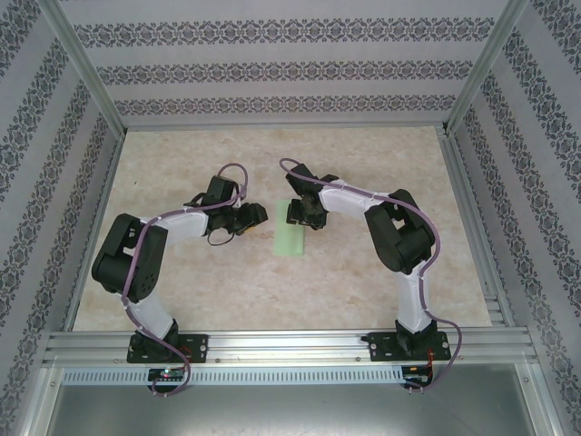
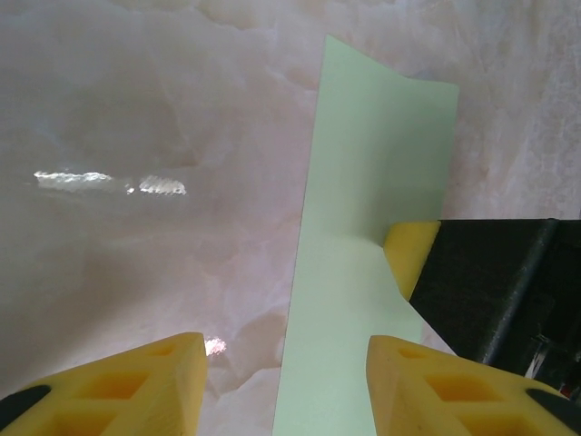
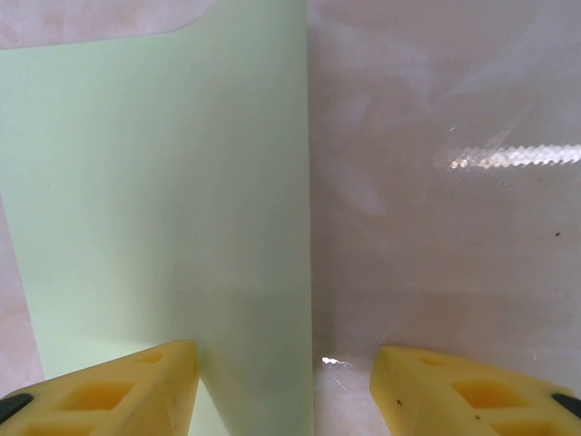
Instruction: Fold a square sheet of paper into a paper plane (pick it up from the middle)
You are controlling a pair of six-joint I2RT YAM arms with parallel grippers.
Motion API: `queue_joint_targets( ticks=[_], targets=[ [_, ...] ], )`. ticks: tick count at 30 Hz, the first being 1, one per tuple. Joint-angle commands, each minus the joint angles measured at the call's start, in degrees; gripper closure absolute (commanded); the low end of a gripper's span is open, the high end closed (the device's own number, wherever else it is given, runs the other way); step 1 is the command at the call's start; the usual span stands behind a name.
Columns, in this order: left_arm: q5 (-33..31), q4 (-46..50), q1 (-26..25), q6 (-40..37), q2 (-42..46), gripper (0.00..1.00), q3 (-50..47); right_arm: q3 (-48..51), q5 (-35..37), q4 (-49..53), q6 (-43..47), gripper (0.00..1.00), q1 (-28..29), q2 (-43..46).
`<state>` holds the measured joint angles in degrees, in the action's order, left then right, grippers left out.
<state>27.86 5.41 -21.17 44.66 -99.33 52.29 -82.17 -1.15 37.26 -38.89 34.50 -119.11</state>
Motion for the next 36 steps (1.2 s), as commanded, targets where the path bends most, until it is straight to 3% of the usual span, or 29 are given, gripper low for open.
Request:
queue_joint_targets(
  ticks=[1,16,23,36],
  targets=[
    [1.2,-1.7,-1.1,-0.5,-1.2,0.51,1.9,3.8,-1.0,1.8,1.1,0.43,0.2,-8.3],
    [0.5,-1.1,-1.6,-0.5,-2.3,0.53,2.8,4.0,-1.7,1.3,2.0,0.44,0.1,-9.3],
    [-2.9,1.3,-1.6,-1.5,-1.1,0.55,3.8,4.0,-2.0,1.4,1.7,0.44,0.0,-9.6],
    [3.6,-4.3,-3.3,-0.4,-4.4,0.6,3.9,3.7,-2.0,2.1,1.9,0.43,-0.2,-11.4]
  ],
)
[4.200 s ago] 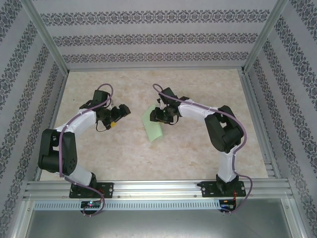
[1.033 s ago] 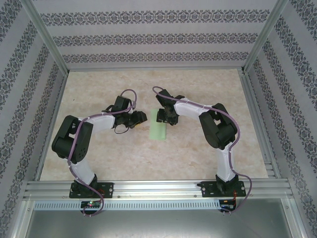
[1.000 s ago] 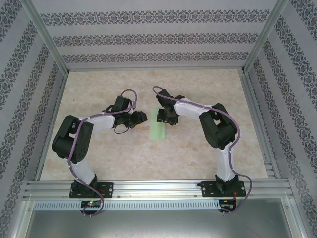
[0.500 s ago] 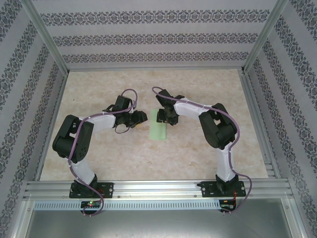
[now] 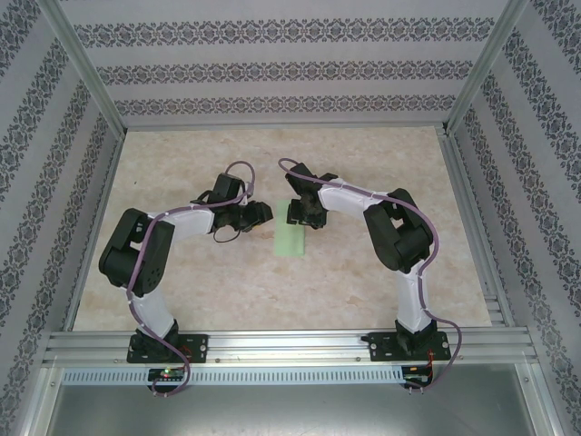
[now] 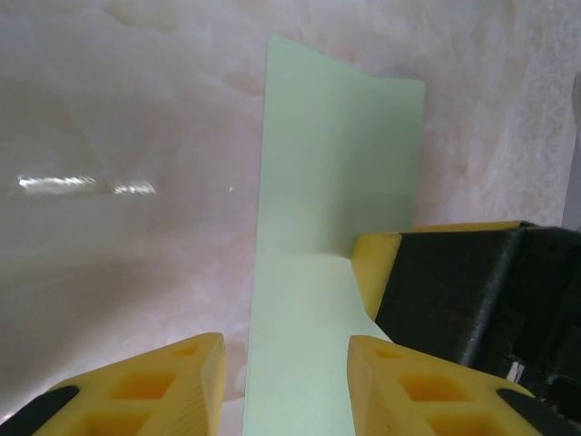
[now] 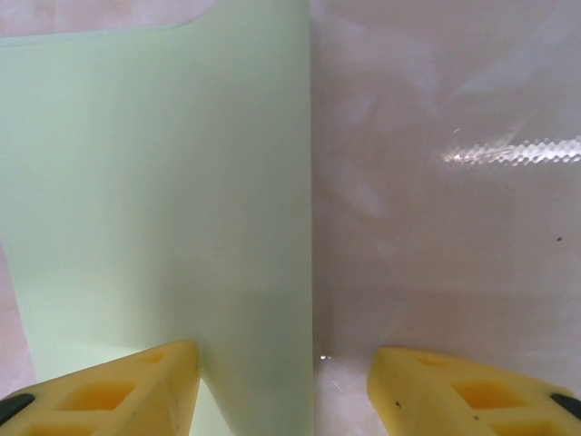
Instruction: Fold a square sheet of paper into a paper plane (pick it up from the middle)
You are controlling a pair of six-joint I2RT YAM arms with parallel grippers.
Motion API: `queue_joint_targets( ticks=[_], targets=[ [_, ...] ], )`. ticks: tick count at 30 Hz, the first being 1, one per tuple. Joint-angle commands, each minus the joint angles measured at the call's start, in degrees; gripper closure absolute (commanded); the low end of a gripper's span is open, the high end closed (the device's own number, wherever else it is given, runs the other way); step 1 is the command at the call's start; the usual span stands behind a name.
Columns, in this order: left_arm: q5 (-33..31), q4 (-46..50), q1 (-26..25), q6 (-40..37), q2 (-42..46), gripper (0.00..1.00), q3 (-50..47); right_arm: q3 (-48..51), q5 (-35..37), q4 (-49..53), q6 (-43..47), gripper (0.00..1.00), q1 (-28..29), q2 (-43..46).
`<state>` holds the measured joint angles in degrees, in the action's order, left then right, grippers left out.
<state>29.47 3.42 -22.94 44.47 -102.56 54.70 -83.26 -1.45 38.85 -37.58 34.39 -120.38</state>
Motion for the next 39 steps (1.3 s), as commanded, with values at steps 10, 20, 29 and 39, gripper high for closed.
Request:
queue_joint_targets(
  ticks=[10,20,29,39],
  targets=[
    [1.4,-2.2,-2.2,0.4,-1.7,0.67,1.8,5.0,-2.1,0.4,0.9,0.41,0.0,-10.7],
    [1.4,-1.9,-2.9,0.4,-2.3,0.69,2.6,5.2,-2.1,0.5,0.0,0.42,0.0,-10.9],
    [-7.2,-0.2,-3.0,1.4,0.8,0.72,0.7,5.5,-2.0,0.5,0.0,0.42,-0.2,-11.0],
    [-13.7,0.9,-3.0,2.6,3.6,0.73,-1.1,6.1,-1.9,0.4,-0.1,0.44,-0.3,-11.0]
  ],
)
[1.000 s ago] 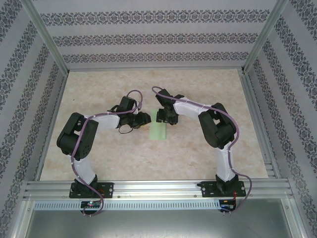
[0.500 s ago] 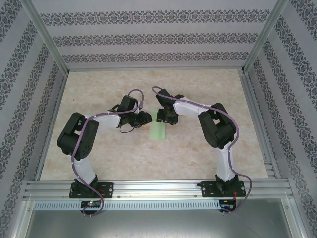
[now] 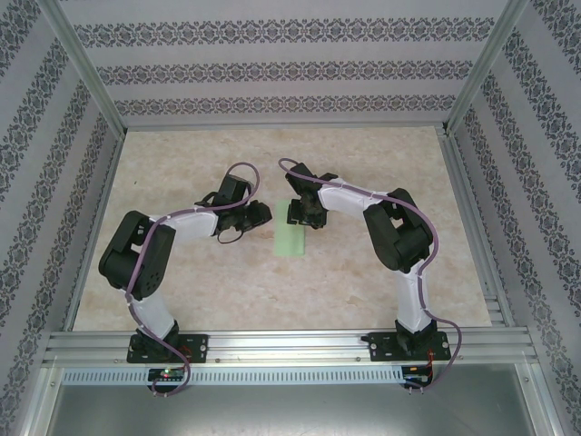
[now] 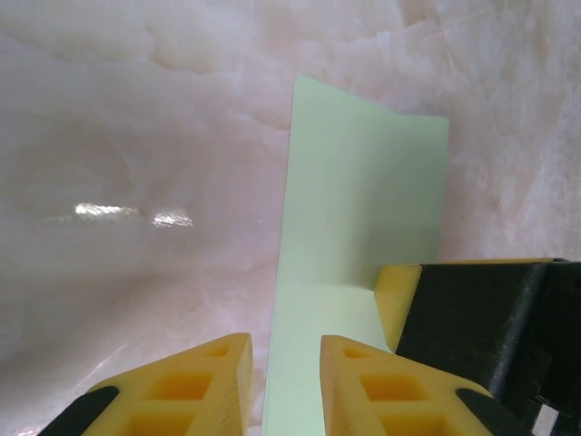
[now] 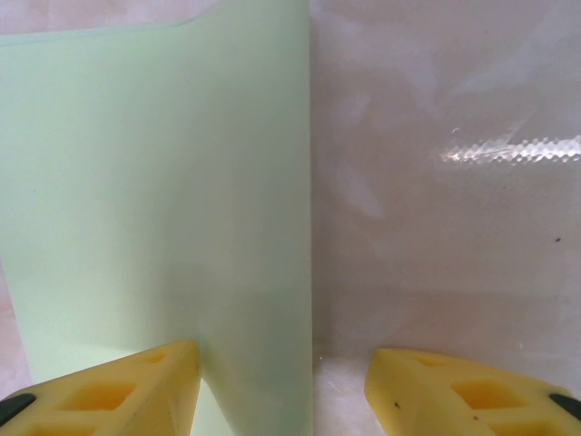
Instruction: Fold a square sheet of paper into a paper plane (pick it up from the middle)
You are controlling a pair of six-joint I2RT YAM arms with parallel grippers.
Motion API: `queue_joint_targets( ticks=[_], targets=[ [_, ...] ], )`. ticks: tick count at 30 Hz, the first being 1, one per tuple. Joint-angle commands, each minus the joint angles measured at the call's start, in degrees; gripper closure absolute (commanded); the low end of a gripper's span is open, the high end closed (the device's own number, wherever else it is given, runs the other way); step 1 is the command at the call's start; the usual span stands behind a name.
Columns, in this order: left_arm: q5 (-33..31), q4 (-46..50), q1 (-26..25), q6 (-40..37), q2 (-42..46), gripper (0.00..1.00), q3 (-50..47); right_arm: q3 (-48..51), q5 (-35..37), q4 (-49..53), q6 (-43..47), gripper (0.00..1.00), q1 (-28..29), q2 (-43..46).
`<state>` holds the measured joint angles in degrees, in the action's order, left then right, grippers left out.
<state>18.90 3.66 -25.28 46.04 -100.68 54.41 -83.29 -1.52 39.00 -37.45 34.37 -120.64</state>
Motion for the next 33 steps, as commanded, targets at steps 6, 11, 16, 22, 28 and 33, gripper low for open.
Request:
queue_joint_targets(
  ticks=[6,11,16,22,28,33],
  targets=[
    [-3.1,0.8,-0.6,1.2,1.6,0.73,-0.9,6.4,-2.0,-0.1,-0.2,0.45,-0.3,-10.7],
    [-1.2,-0.1,-0.6,1.1,1.0,0.73,-0.7,6.1,-1.9,0.3,-0.1,0.44,-0.3,-10.8],
    [2.2,-1.9,-0.6,1.2,-0.2,0.73,-0.4,6.1,-2.2,0.0,-0.8,0.44,-0.3,-11.0],
    [5.1,-2.5,-0.9,0.6,-1.7,0.73,0.5,6.1,-2.7,-0.2,-1.6,0.44,-0.5,-11.4],
    [5.7,-2.0,-1.7,-0.1,-2.6,0.74,1.4,5.9,-2.8,0.2,-1.9,0.44,-0.8,-12.0],
    [6.1,-1.7,-2.1,-0.4,-3.2,0.74,2.1,5.7,-2.8,0.3,-2.2,0.43,-0.8,-12.3]
  ],
)
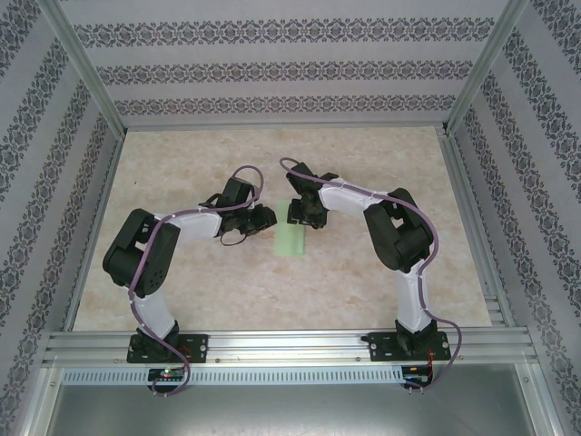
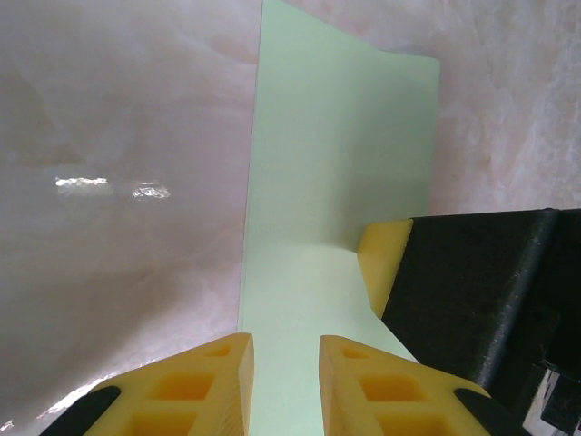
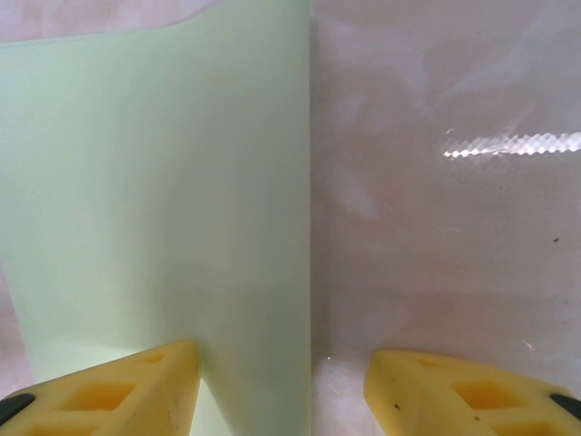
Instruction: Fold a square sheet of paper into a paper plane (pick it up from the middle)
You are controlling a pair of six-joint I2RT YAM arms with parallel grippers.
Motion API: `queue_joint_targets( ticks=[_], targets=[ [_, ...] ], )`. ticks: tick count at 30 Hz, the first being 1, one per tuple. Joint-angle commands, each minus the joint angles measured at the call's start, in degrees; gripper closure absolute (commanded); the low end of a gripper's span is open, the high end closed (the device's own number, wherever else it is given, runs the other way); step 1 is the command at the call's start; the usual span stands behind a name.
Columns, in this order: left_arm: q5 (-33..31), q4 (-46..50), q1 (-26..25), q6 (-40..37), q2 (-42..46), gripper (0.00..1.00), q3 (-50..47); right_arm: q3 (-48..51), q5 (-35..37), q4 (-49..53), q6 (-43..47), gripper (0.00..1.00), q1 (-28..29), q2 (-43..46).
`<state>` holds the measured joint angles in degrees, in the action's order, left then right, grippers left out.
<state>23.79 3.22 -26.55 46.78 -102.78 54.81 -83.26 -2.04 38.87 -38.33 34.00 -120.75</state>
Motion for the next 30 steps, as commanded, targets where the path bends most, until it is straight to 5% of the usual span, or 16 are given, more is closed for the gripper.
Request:
queue_joint_targets(
  ticks=[1,14,30],
  targets=[
    [1.3,-1.3,-0.9,-1.2,-1.2,0.74,1.7,5.7,-2.4,0.5,-1.3,0.43,-0.6,-12.3],
    [2.3,-1.1,-1.4,-1.8,-2.2,0.75,2.5,5.5,-2.5,0.8,-1.6,0.42,-0.6,-12.8],
    [4.3,1.6,-2.7,-2.5,-6.1,0.87,5.8,5.7,-2.5,0.9,-1.8,0.42,-0.5,-13.1]
  ],
)
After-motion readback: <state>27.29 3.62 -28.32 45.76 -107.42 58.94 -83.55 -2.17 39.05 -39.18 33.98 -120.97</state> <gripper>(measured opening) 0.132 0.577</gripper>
